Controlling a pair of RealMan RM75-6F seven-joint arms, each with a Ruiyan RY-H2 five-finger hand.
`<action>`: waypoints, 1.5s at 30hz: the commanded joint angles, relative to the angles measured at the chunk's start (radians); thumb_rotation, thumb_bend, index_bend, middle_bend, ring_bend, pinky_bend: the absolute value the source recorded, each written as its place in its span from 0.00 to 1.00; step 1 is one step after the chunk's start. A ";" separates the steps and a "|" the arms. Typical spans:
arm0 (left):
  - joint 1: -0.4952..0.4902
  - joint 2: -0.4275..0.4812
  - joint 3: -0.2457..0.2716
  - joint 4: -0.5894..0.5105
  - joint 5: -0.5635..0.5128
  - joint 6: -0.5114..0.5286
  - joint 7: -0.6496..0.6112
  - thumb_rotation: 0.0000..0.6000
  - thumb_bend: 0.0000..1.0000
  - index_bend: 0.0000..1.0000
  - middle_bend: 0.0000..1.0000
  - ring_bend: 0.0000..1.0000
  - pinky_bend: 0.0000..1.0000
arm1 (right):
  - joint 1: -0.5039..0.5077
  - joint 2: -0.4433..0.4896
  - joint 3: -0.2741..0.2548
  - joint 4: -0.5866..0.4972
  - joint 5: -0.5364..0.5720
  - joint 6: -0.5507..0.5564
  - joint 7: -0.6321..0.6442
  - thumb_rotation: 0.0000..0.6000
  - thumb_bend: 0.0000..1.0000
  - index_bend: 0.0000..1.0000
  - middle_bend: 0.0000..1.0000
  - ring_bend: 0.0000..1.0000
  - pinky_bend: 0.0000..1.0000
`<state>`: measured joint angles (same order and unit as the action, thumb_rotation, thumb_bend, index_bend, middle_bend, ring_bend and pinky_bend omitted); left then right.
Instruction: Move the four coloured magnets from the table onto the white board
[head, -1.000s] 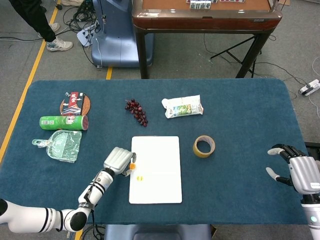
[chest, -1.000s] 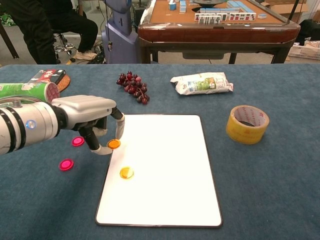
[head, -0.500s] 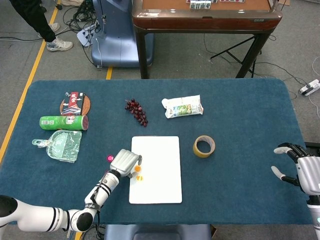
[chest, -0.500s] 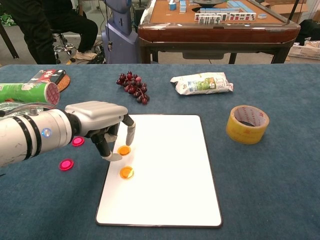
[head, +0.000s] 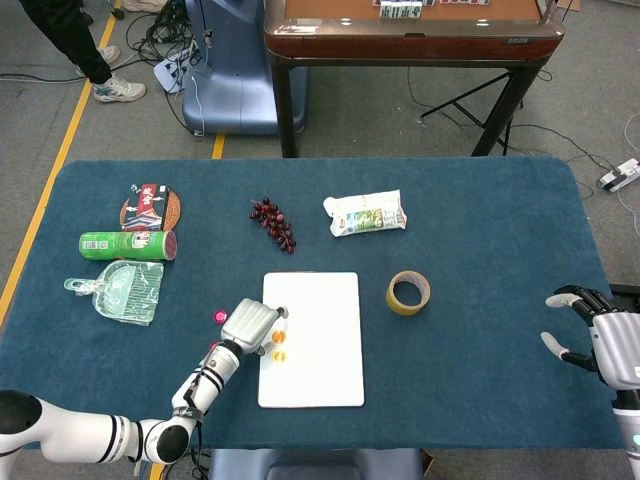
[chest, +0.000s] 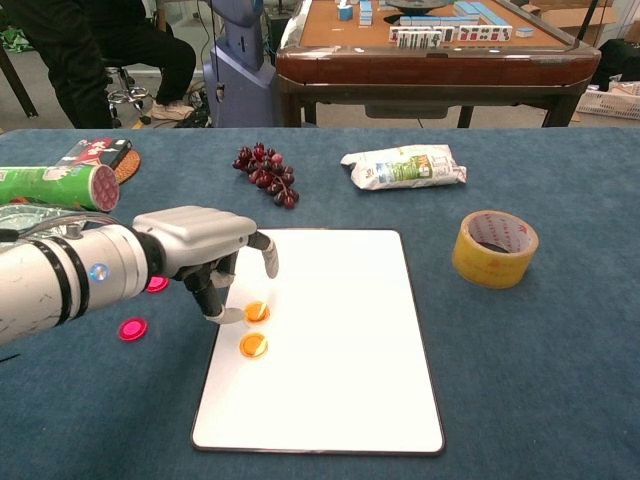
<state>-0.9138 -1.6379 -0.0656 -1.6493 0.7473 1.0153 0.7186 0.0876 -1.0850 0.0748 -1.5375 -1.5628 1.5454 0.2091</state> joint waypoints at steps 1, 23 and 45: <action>0.005 0.005 0.004 -0.007 0.005 0.006 -0.001 1.00 0.31 0.35 1.00 1.00 1.00 | 0.000 0.000 -0.001 0.000 -0.001 -0.001 -0.001 1.00 0.16 0.39 0.34 0.31 0.44; 0.082 0.141 0.059 -0.097 0.049 0.067 -0.019 1.00 0.31 0.46 1.00 1.00 1.00 | 0.003 -0.008 -0.004 -0.007 -0.007 -0.007 -0.030 1.00 0.16 0.39 0.34 0.31 0.44; 0.092 0.082 0.030 0.077 -0.029 0.020 -0.024 1.00 0.31 0.47 1.00 1.00 1.00 | 0.004 -0.007 -0.004 -0.006 -0.005 -0.009 -0.027 1.00 0.16 0.39 0.34 0.31 0.44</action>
<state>-0.8232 -1.5528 -0.0360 -1.5776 0.7188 1.0372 0.6935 0.0912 -1.0923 0.0704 -1.5431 -1.5683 1.5360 0.1822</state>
